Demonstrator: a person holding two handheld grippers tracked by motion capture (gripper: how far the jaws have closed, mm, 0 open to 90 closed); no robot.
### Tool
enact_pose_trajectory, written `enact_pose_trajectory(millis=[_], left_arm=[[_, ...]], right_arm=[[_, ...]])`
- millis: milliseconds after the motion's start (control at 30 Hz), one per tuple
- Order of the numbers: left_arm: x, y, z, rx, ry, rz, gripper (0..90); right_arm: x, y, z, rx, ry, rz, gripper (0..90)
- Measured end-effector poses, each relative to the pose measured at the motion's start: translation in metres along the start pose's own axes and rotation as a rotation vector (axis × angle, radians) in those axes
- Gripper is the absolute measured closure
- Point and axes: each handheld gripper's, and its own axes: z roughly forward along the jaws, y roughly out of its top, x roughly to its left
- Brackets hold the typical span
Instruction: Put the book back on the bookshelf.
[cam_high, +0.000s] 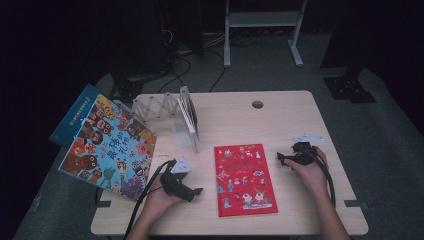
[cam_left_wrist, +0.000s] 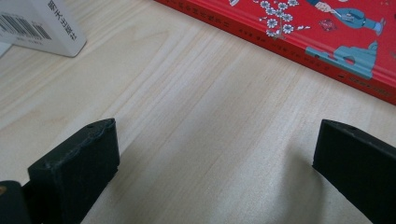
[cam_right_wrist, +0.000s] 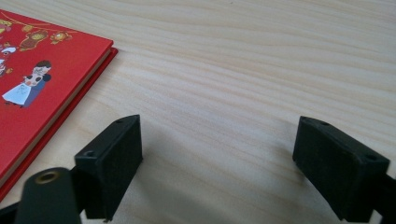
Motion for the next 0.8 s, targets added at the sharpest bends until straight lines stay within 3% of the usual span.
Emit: enact_pose_trajectory(millis=[133,367,500,800], left_arm=[[-0.001,0.000,0.000,0.005,-0.001,0.019,0.0],[-0.004,-0.001,0.000,0.003,-0.011,0.025,0.0],[-0.005,0.001,0.001,0.006,-0.028,0.046,0.1],[-0.020,0.012,0.012,0.009,-0.090,0.108,0.0]], right_arm=[[0.001,-0.002,-0.003,-0.008,-0.001,-0.001,20.3],[0.002,-0.003,-0.013,0.014,0.016,-0.009,43.3],[0.004,-0.003,-0.020,0.039,0.079,0.023,48.8],[0.009,0.000,-0.027,0.093,0.190,0.029,51.9]])
